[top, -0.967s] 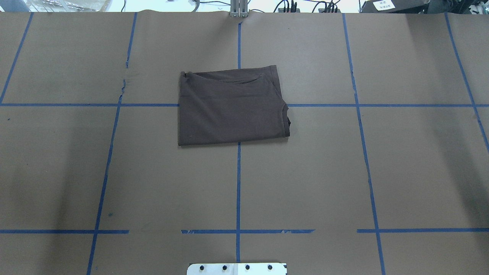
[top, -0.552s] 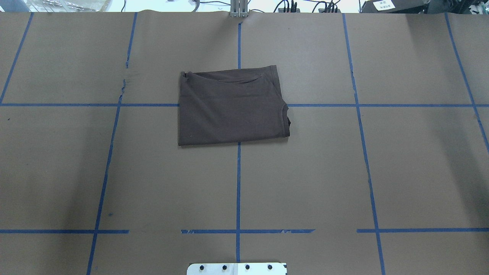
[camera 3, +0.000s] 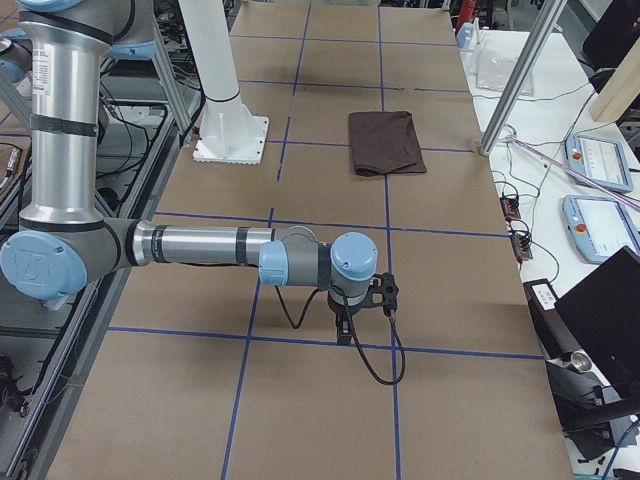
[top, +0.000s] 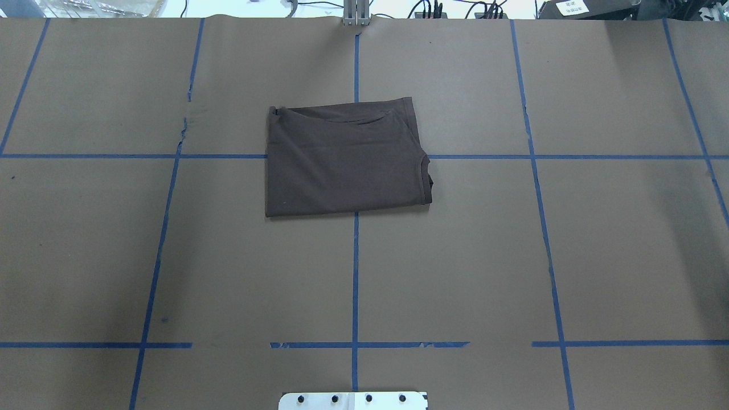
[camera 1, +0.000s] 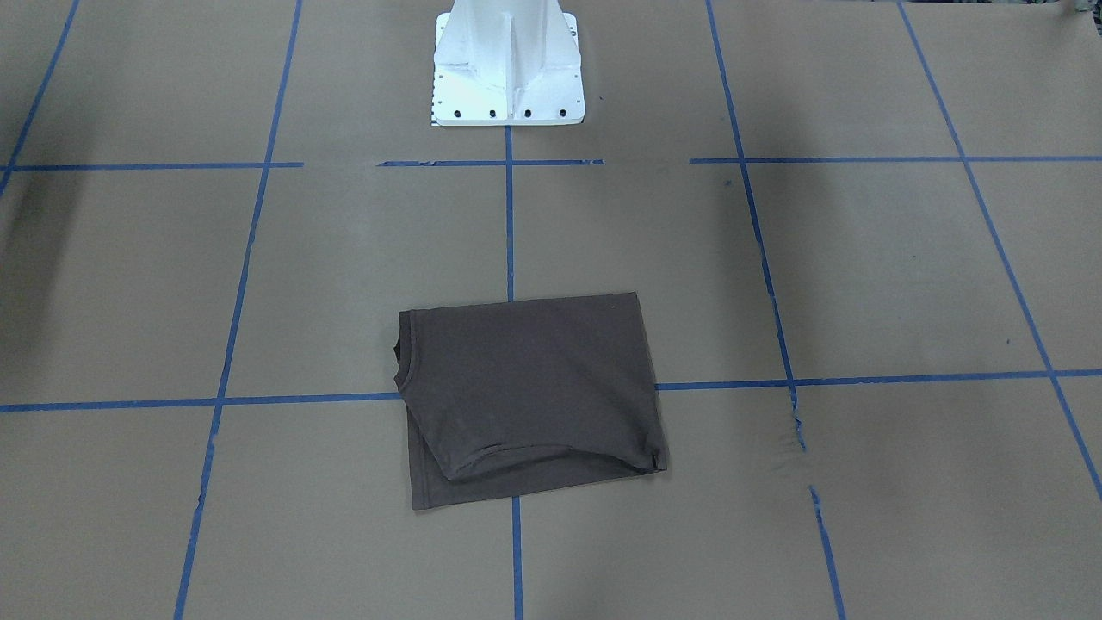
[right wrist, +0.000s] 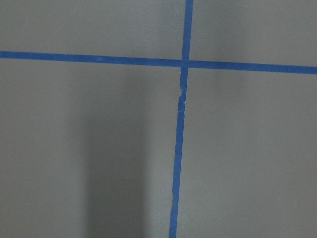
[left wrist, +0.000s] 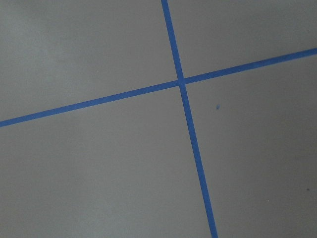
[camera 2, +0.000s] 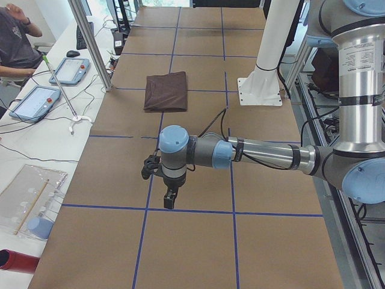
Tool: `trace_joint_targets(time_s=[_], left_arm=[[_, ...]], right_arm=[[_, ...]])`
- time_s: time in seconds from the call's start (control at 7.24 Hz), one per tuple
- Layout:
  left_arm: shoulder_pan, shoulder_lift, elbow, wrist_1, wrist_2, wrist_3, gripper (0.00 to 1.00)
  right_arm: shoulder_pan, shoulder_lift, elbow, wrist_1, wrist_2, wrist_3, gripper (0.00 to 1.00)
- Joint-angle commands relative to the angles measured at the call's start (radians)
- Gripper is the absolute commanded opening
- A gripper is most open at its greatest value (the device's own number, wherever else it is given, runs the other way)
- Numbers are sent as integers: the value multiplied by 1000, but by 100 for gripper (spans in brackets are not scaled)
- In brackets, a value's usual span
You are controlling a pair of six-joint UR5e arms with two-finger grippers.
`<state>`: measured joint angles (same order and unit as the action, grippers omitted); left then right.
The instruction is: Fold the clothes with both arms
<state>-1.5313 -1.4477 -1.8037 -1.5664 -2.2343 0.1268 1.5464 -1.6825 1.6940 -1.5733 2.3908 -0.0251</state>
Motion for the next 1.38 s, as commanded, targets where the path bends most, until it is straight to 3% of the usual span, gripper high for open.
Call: trace_joint_targets(time_s=[0.0,1.24], left_arm=[[0,1,6,2,-19,7,100],[-1,-2,-2,-3,-19,-53,100]], right_arm=[[52,-3,1,-8,30,-4,100],[75,-20,3,-1,50,-6,100]])
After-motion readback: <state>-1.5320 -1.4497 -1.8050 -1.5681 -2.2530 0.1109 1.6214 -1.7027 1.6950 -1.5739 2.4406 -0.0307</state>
